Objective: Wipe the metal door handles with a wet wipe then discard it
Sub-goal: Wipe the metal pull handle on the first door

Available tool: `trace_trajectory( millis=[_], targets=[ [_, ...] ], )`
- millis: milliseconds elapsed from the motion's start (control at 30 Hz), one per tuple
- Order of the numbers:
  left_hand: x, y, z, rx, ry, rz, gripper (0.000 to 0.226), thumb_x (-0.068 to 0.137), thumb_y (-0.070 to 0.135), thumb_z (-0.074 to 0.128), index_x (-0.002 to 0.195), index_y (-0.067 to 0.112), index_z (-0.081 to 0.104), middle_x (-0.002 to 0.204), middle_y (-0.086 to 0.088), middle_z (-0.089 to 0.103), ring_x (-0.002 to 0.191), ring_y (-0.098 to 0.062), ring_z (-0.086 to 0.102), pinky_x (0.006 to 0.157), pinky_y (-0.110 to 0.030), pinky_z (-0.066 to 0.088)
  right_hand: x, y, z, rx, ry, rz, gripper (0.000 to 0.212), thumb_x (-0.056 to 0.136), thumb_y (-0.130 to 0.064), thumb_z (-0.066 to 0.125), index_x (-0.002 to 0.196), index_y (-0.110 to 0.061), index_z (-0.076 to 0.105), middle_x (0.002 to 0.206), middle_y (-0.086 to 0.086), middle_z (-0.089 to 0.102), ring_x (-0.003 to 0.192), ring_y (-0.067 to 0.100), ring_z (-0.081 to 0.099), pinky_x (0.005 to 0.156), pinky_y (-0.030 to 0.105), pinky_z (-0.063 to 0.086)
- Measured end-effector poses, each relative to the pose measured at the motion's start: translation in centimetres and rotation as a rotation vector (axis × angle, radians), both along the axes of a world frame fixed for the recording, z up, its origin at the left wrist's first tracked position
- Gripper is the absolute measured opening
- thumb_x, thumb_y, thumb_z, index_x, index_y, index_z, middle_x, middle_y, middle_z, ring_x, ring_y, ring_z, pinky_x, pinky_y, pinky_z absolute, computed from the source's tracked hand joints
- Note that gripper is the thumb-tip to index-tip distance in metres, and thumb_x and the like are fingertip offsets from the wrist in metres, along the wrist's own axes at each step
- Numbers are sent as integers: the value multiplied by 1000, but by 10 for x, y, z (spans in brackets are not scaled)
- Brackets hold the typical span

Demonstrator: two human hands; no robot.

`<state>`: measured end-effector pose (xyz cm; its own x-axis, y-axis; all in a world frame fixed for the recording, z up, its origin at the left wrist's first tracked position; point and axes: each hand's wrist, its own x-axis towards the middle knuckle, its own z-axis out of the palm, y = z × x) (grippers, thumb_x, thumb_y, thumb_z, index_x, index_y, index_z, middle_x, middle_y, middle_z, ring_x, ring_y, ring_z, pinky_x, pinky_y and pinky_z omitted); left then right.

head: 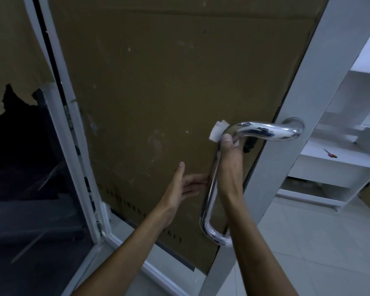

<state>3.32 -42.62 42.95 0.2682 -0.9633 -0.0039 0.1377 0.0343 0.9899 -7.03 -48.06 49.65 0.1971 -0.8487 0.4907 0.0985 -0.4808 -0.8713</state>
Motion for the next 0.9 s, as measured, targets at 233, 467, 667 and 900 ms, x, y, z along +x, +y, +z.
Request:
trace_trajectory(
  millis=[233, 467, 667, 900],
  targets=[
    [2, 0, -4, -27, 11, -16, 80, 98, 59, 4, 114, 19, 71, 116, 3, 71, 113, -10, 63, 99, -34, 44, -28, -34, -20, 135, 112, 400, 90, 75, -90, 18, 123, -27, 61, 103, 11, 64, 94, 22, 57, 86, 40, 41],
    [4, 9, -30, 142, -70, 24, 67, 99, 56, 14, 116, 18, 66, 115, 1, 69, 105, -10, 65, 88, -24, 50, -48, -13, -102, 253, 320, 365, 53, 81, -86, 21, 118, -64, 52, 123, -43, 52, 122, -18, 43, 105, 17, 28],
    [-7, 15, -47, 157, -86, -24, 59, 101, 51, 16, 123, 24, 64, 119, 3, 67, 110, -7, 62, 96, -29, 49, -42, 21, -156, 135, 282, 158, 53, 97, -51, 28, 147, -41, 14, 153, -30, 19, 141, -11, 19, 116, 15, 18],
    [-6, 16, -48, 158, -46, 1, 54, 102, 52, 21, 104, 31, 70, 105, 10, 73, 101, -3, 67, 91, -25, 50, -5, 13, -123, -294, 371, -178, 74, 100, -54, 27, 153, -26, -17, 162, -9, -16, 150, 9, -1, 116, 13, 8]
  ],
)
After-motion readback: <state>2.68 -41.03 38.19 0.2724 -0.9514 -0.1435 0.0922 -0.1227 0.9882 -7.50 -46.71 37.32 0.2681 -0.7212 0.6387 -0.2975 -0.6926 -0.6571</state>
